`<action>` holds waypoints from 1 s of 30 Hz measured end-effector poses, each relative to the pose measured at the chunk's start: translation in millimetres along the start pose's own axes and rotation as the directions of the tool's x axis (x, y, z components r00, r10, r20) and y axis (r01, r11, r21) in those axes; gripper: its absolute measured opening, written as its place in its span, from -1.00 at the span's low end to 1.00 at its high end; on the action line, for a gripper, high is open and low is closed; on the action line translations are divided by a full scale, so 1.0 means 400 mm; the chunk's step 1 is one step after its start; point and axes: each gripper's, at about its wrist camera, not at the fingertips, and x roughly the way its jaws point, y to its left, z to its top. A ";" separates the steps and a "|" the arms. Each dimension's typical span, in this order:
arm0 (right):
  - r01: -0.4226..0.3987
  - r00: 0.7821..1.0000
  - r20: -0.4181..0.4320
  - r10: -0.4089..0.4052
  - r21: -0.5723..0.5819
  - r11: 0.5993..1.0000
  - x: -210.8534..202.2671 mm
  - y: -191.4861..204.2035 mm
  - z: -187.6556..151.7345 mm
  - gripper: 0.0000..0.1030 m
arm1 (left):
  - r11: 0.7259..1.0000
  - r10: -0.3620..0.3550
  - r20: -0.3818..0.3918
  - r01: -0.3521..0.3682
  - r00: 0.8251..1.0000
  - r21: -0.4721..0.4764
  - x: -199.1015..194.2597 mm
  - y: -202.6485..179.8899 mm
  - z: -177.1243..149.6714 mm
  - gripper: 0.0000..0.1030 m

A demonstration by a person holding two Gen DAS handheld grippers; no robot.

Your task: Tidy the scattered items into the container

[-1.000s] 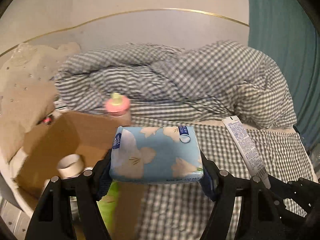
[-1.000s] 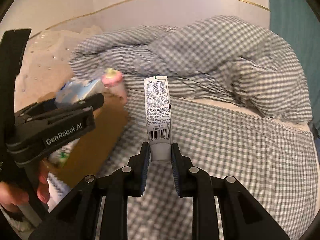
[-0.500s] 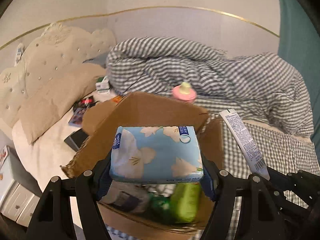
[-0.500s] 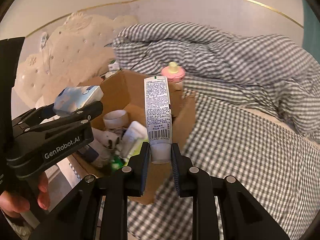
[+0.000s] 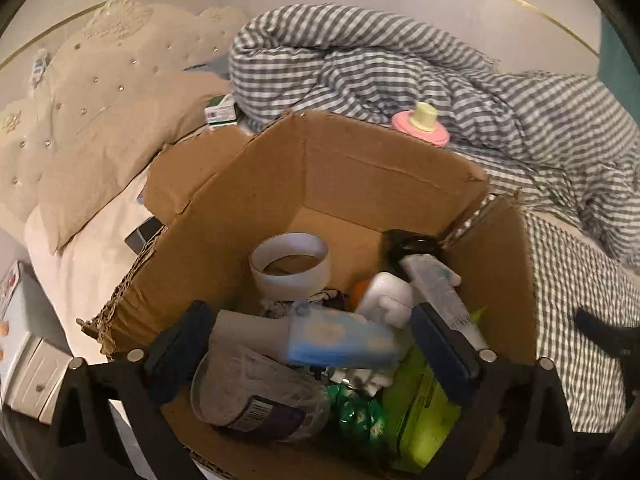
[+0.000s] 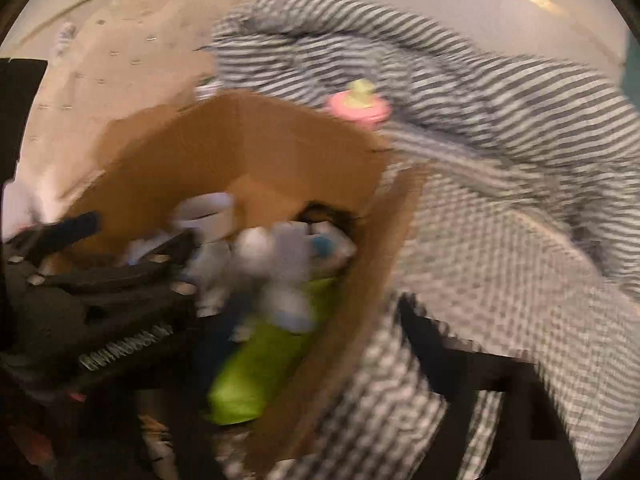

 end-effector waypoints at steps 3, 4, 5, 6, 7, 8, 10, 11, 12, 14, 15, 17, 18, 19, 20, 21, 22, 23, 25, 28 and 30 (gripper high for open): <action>0.002 1.000 0.002 -0.002 0.043 0.999 -0.020 -0.048 -0.013 0.75 | 1.000 -0.011 0.009 0.011 1.000 0.024 -0.007 -0.019 -0.007 1.00; 0.011 1.000 0.009 -0.011 0.071 0.997 -0.034 -0.071 -0.022 0.75 | 0.999 -0.021 0.017 0.020 1.000 0.030 -0.014 -0.025 -0.010 1.00; 0.031 0.999 0.015 -0.033 0.100 0.994 -0.052 -0.096 -0.033 0.75 | 0.999 -0.037 0.031 0.036 0.999 0.038 -0.026 -0.034 -0.012 1.00; 0.055 0.998 0.020 -0.058 0.127 0.990 -0.068 -0.121 -0.045 0.75 | 0.997 -0.058 0.046 0.055 0.997 0.052 -0.045 -0.046 -0.019 1.00; 0.074 0.997 0.024 -0.078 0.152 0.986 -0.082 -0.144 -0.056 0.75 | 0.994 -0.082 0.058 0.078 0.995 0.075 -0.068 -0.064 -0.028 1.00; 0.085 0.996 0.026 -0.091 0.185 0.979 -0.103 -0.175 -0.073 0.75 | 0.992 -0.095 0.065 0.089 0.993 0.091 -0.080 -0.078 -0.031 1.00; 0.095 0.994 0.025 -0.105 0.248 0.964 -0.139 -0.230 -0.109 0.75 | 0.986 -0.121 0.093 0.108 0.988 0.130 -0.121 -0.112 -0.048 1.00; 0.103 0.993 0.024 -0.115 0.276 0.956 -0.157 -0.253 -0.128 0.75 | 0.982 -0.134 0.108 0.118 0.985 0.148 -0.142 -0.131 -0.059 1.00; 0.116 0.992 0.022 -0.128 0.301 0.946 -0.174 -0.277 -0.149 0.75 | 0.979 -0.148 0.121 0.128 0.982 0.161 -0.162 -0.148 -0.069 1.00; 0.137 0.988 0.017 -0.152 0.346 0.928 -0.208 -0.321 -0.195 0.76 | 0.971 -0.178 0.136 0.151 0.975 0.187 -0.192 -0.181 -0.088 1.00; 0.143 0.987 0.017 -0.160 0.364 0.920 -0.225 -0.341 -0.218 0.76 | 0.968 -0.188 0.142 0.159 0.972 0.195 -0.204 -0.195 -0.096 1.00; 0.155 0.985 0.013 -0.173 0.384 0.910 -0.249 -0.365 -0.249 0.76 | 0.964 -0.198 0.145 0.166 0.969 0.205 -0.223 -0.224 -0.117 1.00; 0.165 0.984 0.005 -0.181 0.388 0.907 -0.257 -0.375 -0.263 0.76 | 0.962 -0.207 0.137 0.175 0.969 0.210 -0.230 -0.238 -0.130 1.00; 0.175 0.982 -0.002 -0.189 0.392 0.903 -0.265 -0.382 -0.275 0.76 | 0.960 -0.215 0.131 0.184 0.968 0.213 -0.235 -0.249 -0.137 1.00; 0.182 0.980 -0.006 -0.197 0.403 0.897 -0.273 -0.389 -0.285 0.76 | 0.957 -0.223 0.126 0.193 0.967 0.215 -0.241 -0.260 -0.141 1.00; 0.185 0.980 -0.006 -0.201 0.414 0.891 -0.280 -0.394 -0.295 0.76 | 0.957 -0.228 0.127 0.198 0.965 0.212 -0.247 -0.269 -0.145 1.00; 0.185 0.979 -0.006 -0.202 0.422 0.887 -0.287 -0.397 -0.302 0.76 | 0.956 -0.233 0.128 0.203 0.964 0.212 -0.252 -0.277 -0.150 1.00; 0.186 0.979 -0.004 -0.203 0.425 0.886 -0.295 -0.399 -0.308 0.76 | 0.952 -0.239 0.127 0.207 0.963 0.224 -0.260 -0.283 -0.157 1.00; 0.191 0.977 0.000 -0.212 0.428 0.883 -0.307 -0.396 -0.314 0.76 | 0.950 -0.240 0.139 0.202 0.961 0.240 -0.279 -0.291 -0.168 1.00; 0.182 0.978 0.009 -0.207 0.443 0.878 -0.320 -0.396 -0.323 0.76 | 0.948 -0.240 0.144 0.199 0.960 0.249 -0.293 -0.291 -0.175 1.00; 0.180 0.978 0.011 -0.206 0.440 0.880 -0.324 -0.392 -0.322 0.76 | 0.947 -0.240 0.143 0.200 0.960 0.250 -0.299 -0.292 -0.178 1.00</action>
